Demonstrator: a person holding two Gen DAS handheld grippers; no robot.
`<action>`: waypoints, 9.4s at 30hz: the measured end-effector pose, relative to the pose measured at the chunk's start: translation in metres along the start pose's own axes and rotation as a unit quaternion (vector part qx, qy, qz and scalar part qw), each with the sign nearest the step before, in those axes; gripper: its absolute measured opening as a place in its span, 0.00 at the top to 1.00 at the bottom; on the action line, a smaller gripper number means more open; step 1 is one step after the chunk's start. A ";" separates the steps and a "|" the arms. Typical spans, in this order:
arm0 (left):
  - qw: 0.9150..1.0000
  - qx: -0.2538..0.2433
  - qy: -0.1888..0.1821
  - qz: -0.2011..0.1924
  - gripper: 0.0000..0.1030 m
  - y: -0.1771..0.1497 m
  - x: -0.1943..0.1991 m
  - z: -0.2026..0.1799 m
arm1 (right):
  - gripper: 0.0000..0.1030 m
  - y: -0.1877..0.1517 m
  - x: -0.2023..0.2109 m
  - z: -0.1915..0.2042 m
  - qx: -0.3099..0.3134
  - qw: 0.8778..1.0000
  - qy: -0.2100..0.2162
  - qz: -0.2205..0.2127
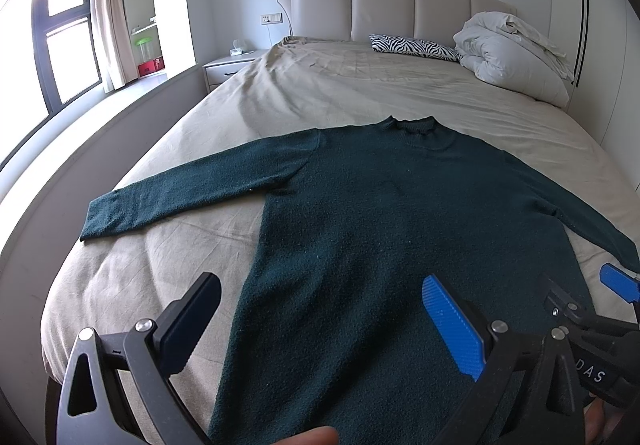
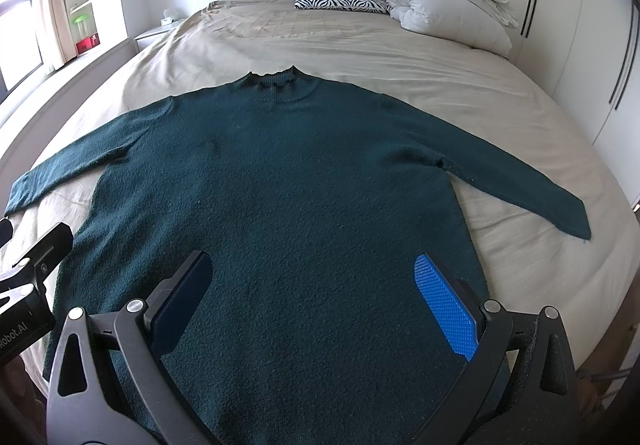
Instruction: Fold small clothes
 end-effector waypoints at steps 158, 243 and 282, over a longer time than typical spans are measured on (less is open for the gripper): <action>0.943 0.150 -0.268 0.128 0.92 0.099 -0.261 -0.008 | 0.38 0.045 -0.242 -0.242 -0.574 0.746 0.334 0.049; 0.929 0.153 -0.329 0.068 0.76 0.076 -0.266 -0.011 | 0.34 0.022 -0.183 -0.275 -0.419 0.823 0.373 0.091; 0.696 0.697 -0.119 -0.124 0.91 -0.049 -0.139 0.417 | 0.34 0.023 -0.088 -0.050 -0.281 0.836 0.459 0.109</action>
Point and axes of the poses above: each gripper's, at about its wrist camera, not at the fingertips, and x roughly against the way its jaws point, z to its left, y to its top, the point moved 6 cm from there along -x, roughly the way its jaws point, and after that the axes turned 5 degrees about -y, right-handed, at the moved point
